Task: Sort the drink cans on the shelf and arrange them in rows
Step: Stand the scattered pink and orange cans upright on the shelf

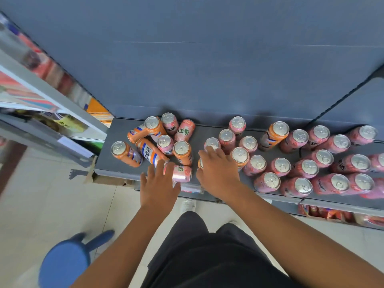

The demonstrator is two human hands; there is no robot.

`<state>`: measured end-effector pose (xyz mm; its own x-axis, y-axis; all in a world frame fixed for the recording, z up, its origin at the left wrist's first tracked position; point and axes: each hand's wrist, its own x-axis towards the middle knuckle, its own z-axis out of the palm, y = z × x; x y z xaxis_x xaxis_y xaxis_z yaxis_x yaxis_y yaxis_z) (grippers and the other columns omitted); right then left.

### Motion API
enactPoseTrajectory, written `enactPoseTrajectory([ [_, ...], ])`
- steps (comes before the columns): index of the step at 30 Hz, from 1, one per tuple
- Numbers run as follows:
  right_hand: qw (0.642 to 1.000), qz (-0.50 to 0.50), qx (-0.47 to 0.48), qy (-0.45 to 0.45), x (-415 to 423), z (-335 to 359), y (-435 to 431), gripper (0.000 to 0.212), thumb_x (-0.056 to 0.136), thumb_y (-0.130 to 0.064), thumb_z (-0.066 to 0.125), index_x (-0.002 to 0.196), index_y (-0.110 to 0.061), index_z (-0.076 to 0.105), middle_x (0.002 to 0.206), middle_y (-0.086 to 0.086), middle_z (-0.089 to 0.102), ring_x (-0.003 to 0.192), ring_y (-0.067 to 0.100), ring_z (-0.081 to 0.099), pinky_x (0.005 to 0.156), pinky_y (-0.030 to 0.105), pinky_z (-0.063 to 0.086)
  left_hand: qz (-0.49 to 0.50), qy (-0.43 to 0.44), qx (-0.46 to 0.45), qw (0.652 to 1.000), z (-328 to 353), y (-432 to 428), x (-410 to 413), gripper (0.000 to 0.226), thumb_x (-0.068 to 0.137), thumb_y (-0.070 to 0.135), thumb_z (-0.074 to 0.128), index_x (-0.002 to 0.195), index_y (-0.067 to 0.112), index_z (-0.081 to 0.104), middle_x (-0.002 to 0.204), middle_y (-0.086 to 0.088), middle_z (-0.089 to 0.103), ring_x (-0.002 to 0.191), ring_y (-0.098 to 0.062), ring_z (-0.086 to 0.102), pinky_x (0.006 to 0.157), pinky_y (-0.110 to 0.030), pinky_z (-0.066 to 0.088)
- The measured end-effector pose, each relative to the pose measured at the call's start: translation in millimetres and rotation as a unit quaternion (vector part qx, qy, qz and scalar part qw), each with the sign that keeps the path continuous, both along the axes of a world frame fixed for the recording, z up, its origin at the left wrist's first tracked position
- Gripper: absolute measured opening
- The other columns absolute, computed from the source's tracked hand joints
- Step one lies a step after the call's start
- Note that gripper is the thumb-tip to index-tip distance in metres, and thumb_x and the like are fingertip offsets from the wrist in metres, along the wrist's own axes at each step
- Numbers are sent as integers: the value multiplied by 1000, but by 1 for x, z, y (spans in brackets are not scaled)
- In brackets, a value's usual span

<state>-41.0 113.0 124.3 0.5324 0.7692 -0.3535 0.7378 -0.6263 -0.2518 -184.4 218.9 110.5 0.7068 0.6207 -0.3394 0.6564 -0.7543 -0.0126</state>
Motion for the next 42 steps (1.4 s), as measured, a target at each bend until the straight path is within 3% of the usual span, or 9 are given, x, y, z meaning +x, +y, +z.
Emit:
enactPoseTrajectory([
  [7,998,4,49,37,-37,-19,49,37,95,-27,50,131,-17,47,128,4,58,112,27,55,87,39,45,-43,36,-16,998,-22,68,-12,64,99,49,46,152,25,19,162,-6,19,148,-34,21,118,-50,27],
  [16,994,-68,-59,63,-67,-70,91,41,97,-28,49,137,-19,44,139,1,50,127,26,46,105,39,40,-147,72,-57,985,-63,143,-7,60,100,42,48,151,22,22,160,-8,23,145,-39,25,115,-52,29],
  [19,989,-88,-99,69,-71,-89,98,49,96,-26,51,142,-17,38,144,3,43,133,29,39,109,40,36,-23,30,-166,985,-82,152,-8,58,96,37,55,146,21,31,152,-8,37,138,-36,37,104,-50,45],
  [23,984,-107,-122,78,-70,-112,102,54,94,-25,56,142,-16,33,146,5,38,134,30,38,106,40,40,151,-36,-285,946,-104,155,-4,61,93,31,63,145,19,32,147,-10,41,128,-34,50,98,-53,51],
  [28,982,-126,-118,73,-73,-139,98,69,90,-24,65,146,-17,26,147,4,34,134,29,38,107,39,41,370,-134,-376,839,-119,153,18,80,92,20,62,156,19,14,155,-8,36,135,-32,45,108,-48,44],
  [32,987,-78,-142,-3,-78,-161,91,74,87,-18,68,149,-11,28,142,11,38,129,31,43,109,39,39,550,-171,-384,722,-126,156,46,83,87,27,65,151,18,13,136,-8,44,118,-30,51,98,-42,46],
  [34,987,-64,-137,-48,-79,-169,87,72,83,-15,72,146,-9,37,136,13,46,121,33,50,104,40,44,589,-170,-393,685,-136,158,59,88,82,32,66,151,15,14,139,-9,43,121,-31,51,101,-45,46],
  [38,988,-42,-106,-102,-76,-180,82,64,79,-15,76,136,-9,47,123,15,54,110,34,56,97,41,49,626,-196,-382,652,-183,155,68,88,81,31,59,156,13,17,155,-12,36,135,-34,47,105,-51,46],
  [42,995,-79,-39,-43,-73,-186,79,68,72,-14,85,129,-8,49,121,16,58,111,34,59,95,41,52,693,-272,-344,571,-168,146,73,77,79,36,67,143,28,25,130,-7,51,107,-29,56,95,-41,48],
])
